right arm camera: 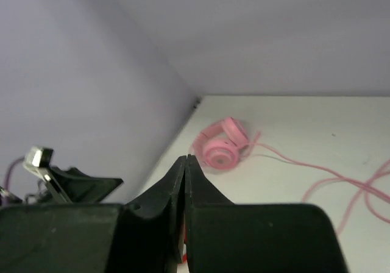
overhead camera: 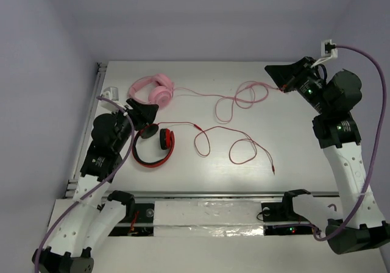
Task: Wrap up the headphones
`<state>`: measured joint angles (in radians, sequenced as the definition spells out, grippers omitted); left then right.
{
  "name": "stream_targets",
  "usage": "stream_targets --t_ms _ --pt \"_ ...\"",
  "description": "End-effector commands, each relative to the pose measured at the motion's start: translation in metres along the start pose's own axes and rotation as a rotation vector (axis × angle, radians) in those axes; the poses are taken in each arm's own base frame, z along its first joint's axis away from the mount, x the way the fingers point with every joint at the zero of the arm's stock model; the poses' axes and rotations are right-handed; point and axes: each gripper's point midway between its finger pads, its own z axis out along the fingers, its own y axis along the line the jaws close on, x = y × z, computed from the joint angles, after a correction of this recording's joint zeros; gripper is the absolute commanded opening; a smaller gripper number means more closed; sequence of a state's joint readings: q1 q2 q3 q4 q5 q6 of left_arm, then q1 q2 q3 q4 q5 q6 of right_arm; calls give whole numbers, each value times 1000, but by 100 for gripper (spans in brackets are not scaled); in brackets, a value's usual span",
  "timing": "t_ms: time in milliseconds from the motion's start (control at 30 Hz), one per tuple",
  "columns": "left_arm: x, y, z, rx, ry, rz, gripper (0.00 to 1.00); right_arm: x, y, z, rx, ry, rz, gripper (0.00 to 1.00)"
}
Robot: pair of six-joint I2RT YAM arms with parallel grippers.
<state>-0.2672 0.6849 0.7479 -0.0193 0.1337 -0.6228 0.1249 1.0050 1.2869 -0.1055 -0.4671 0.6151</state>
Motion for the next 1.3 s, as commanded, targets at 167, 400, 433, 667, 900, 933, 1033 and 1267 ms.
stream_targets --t_ms 167,400,433,667,900,933,1033,1267 --pt "33 34 6 -184 144 -64 6 56 0 0 -14 113 25 0" --pt "86 75 15 -463 233 -50 0 126 2 13 -27 236 57 0" --pt "86 83 15 -518 213 -41 0 138 3 12 -37 255 64 0" --pt "123 117 -5 -751 267 -72 35 176 2 13 -74 323 83 0" --pt "137 144 -48 -942 258 -183 59 206 13 11 -119 383 89 5" --pt "138 146 -53 -954 259 -195 60 210 15 10 -126 393 86 8" --pt "140 152 -68 -995 281 -208 63 214 13 6 -122 399 88 18" --pt "157 180 -97 -1178 411 -241 55 213 20 -8 -150 398 79 22"
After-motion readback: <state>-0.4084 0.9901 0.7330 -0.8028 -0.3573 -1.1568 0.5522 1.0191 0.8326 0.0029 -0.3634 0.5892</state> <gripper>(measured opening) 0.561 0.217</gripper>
